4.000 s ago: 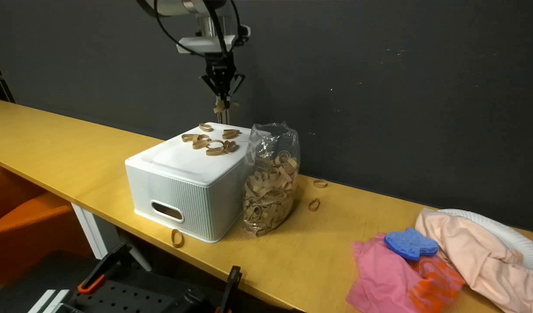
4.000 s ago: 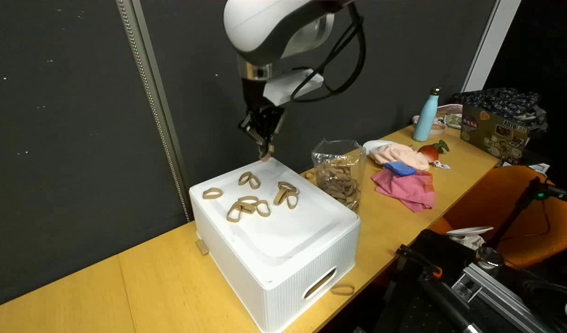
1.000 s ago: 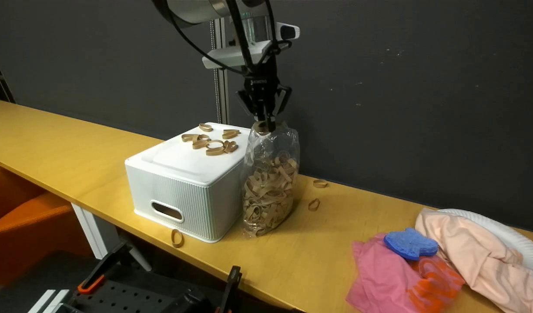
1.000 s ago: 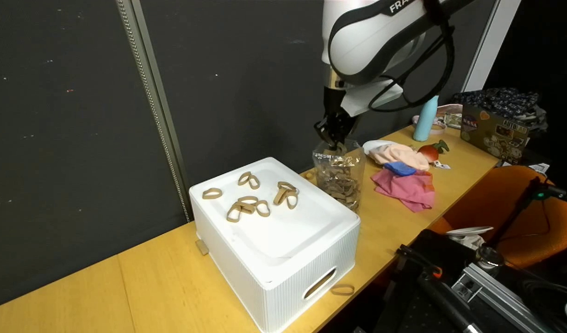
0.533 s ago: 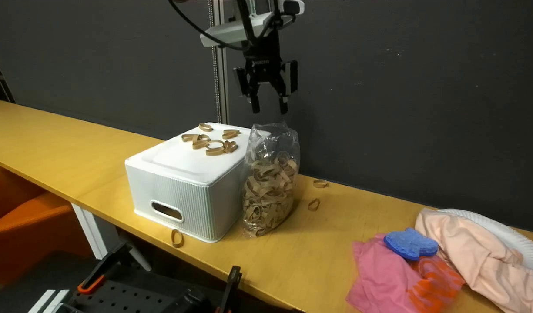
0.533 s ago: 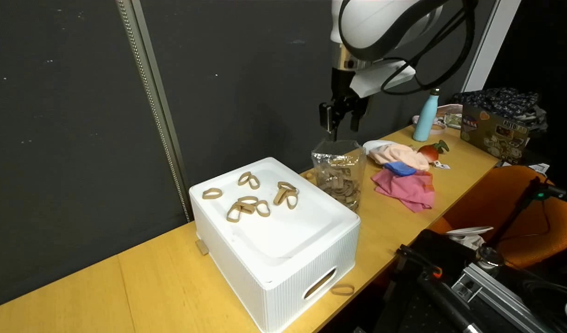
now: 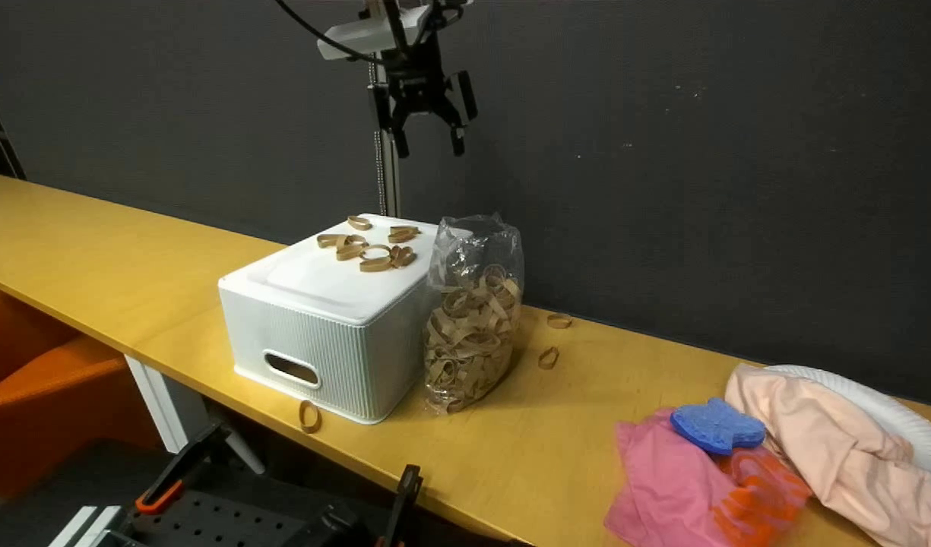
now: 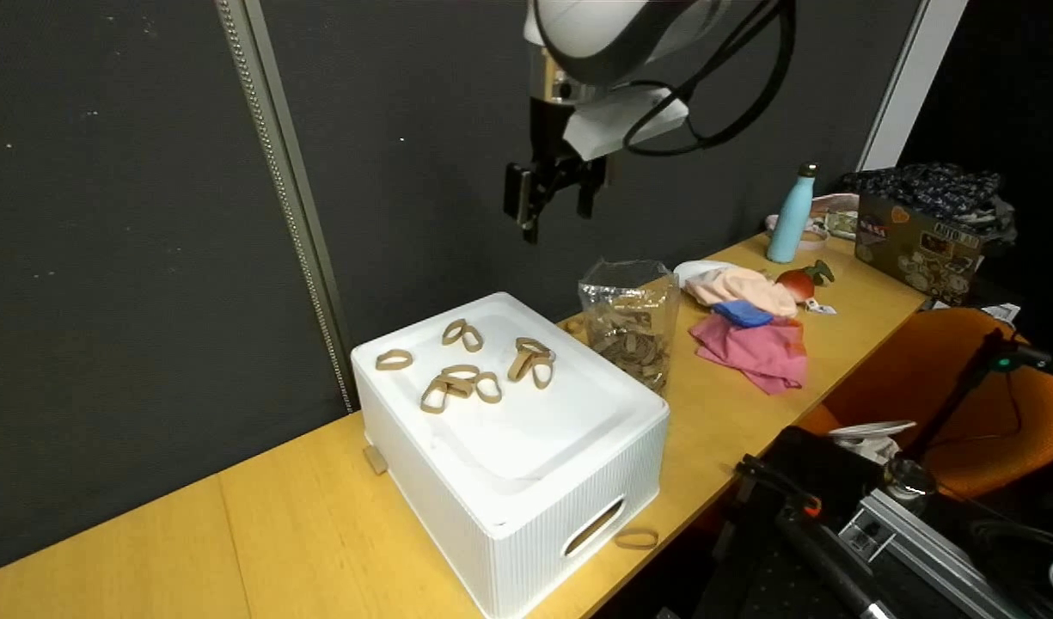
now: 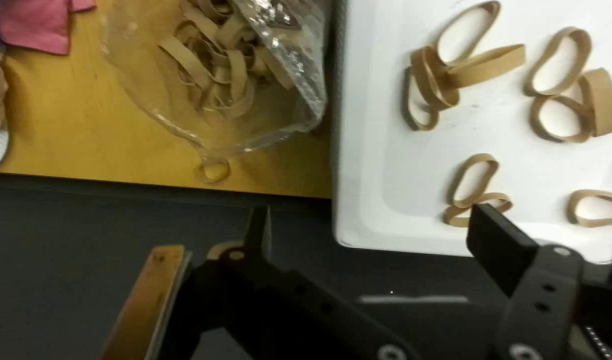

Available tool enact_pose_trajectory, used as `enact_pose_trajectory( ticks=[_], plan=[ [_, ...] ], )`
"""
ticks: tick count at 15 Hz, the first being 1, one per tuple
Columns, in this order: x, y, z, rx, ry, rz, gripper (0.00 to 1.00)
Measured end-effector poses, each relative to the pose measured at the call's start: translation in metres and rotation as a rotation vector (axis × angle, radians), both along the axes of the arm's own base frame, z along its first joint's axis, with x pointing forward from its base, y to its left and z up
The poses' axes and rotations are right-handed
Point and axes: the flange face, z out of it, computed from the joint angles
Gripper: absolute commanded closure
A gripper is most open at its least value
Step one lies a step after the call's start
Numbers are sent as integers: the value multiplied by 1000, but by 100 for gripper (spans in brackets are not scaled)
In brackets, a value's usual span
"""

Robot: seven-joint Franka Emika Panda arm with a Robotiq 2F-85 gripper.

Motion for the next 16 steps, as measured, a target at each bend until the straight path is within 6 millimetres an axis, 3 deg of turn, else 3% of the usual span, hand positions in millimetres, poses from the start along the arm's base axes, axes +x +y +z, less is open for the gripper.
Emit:
enact_pose_trajectory(
  ticks=[3,5,11,16],
  plan=[
    [20,45,-13,6,18,44,0],
    [24,63,-23,15,42,44,0],
    [15,82,-44,46,108,-10,0],
    [22,111,-79,104,155,1,0]
  ],
)
